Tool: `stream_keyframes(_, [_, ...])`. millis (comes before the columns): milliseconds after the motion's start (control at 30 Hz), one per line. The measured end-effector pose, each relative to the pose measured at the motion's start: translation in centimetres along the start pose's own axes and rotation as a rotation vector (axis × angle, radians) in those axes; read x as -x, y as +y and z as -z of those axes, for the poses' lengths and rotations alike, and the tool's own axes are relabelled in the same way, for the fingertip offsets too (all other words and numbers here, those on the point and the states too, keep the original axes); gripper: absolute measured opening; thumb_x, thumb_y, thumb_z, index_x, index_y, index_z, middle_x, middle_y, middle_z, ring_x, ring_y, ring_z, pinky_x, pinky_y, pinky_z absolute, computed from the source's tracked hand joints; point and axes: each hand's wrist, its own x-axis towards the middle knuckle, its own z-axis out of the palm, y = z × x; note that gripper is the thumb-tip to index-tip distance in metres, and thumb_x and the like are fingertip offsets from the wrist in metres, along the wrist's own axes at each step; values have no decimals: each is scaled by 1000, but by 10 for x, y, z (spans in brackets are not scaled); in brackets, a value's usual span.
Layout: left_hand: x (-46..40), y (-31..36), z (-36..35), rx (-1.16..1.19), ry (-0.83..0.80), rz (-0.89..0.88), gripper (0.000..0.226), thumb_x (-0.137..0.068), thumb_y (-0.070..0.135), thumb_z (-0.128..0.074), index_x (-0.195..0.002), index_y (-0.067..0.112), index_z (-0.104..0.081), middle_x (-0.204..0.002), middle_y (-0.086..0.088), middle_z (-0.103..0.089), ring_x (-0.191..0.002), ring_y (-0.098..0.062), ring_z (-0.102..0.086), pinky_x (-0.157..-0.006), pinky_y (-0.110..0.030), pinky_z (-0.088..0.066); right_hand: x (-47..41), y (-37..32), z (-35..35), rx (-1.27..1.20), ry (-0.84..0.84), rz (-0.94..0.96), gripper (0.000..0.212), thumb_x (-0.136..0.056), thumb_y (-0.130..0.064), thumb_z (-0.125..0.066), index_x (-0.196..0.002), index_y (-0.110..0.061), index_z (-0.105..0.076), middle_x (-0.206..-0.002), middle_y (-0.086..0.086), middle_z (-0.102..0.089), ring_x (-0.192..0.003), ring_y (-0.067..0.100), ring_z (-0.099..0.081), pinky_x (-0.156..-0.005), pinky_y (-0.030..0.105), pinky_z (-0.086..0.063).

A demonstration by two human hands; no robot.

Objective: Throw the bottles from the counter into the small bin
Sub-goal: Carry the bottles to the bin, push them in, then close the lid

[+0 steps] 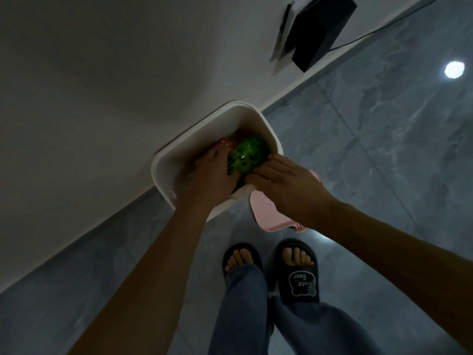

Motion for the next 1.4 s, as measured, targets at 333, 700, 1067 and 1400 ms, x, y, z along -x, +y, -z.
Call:
stream_keyframes(333, [93, 58, 2, 269, 407, -207, 28, -93, 27, -53, -121, 31, -53, -125, 11, -49, -116, -7, -51, -91, -25, -51, 56, -4, 16, -131, 28, -151, 64, -83, -17, -65, -144, -13, -46, -148, 11, -49, -139, 25, -42, -115, 38, -33])
stream_keyframes(700, [71, 32, -166, -148, -223, -179, 37, -91, 22, -60, -127, 18, -54, -124, -6, -55, -115, -28, -53, -87, -41, -51, 144, 32, -92, -85, -385, -503, 62, -82, -19, -73, -139, -16, -49, -142, 10, -54, -126, 28, -56, -101, 41, -49])
stream_keyframes(1067, [52, 31, -233, -248, -198, -248, 25, -83, 5, -61, -104, 16, -57, -108, -7, -60, -101, -28, -56, -75, -41, -49, 138, 51, -153, 7, -409, -513, 21, -84, -13, -68, -100, -26, -64, -94, -2, -65, -81, 19, -61, -63, 32, -52])
stream_keyframes(1400, [118, 71, -113, -177, -208, -297, 21, -81, 5, -64, -99, 15, -60, -102, -7, -61, -95, -29, -55, -76, -40, -44, 153, 4, -29, -101, -409, -363, 33, -89, -35, -57, -121, -27, -50, -107, -4, -66, -87, 17, -65, -61, 31, -55])
